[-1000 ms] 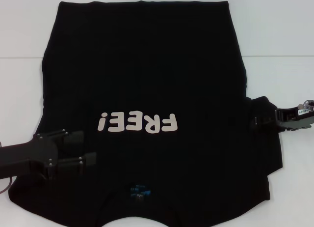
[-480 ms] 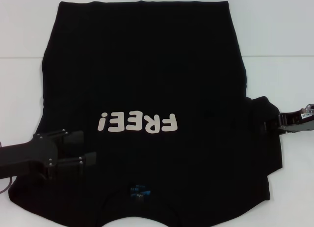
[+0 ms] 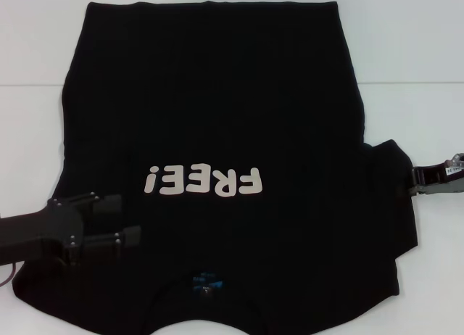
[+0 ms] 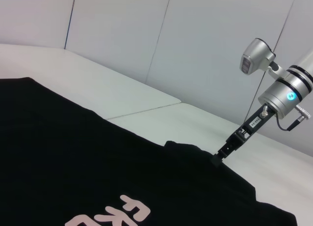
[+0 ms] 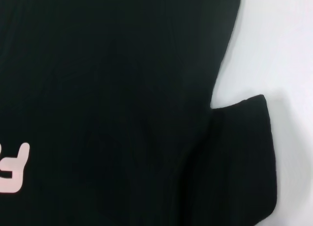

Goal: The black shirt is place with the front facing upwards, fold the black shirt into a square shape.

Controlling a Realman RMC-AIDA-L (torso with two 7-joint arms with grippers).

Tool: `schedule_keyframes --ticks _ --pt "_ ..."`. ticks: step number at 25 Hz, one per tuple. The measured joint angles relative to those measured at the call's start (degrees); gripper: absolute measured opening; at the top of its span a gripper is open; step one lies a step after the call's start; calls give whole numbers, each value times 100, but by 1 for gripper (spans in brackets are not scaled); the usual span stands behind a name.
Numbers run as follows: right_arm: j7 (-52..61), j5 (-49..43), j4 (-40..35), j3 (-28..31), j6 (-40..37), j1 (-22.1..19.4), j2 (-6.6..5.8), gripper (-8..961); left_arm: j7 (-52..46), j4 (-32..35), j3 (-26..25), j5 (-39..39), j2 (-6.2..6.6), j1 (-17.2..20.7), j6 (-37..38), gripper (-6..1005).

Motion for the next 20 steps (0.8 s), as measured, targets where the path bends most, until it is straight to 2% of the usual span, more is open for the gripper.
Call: schedule_keyframes --ticks 1,3,9,12,17,20 --pt "0 -1 0 -3 0 0 -2 317 0 0 0 -1 0 2 0 816" --pt "0 -4 -1 -5 0 0 -6 114 0 0 0 -3 1 3 0 816" --pt "-6 -8 -6 -22 0 0 -29 35 0 0 0 -8 1 4 0 816" --pt "-39 10 -60 13 -41 -19 -59 32 0 0 0 -10 1 4 1 816" --pt "-39 193 -593 70 -403 -239 -98 26 0 0 0 -13 1 4 0 816" --pt "-40 440 -874 82 -625 -400 -161 23 0 0 0 -13 1 4 0 816"
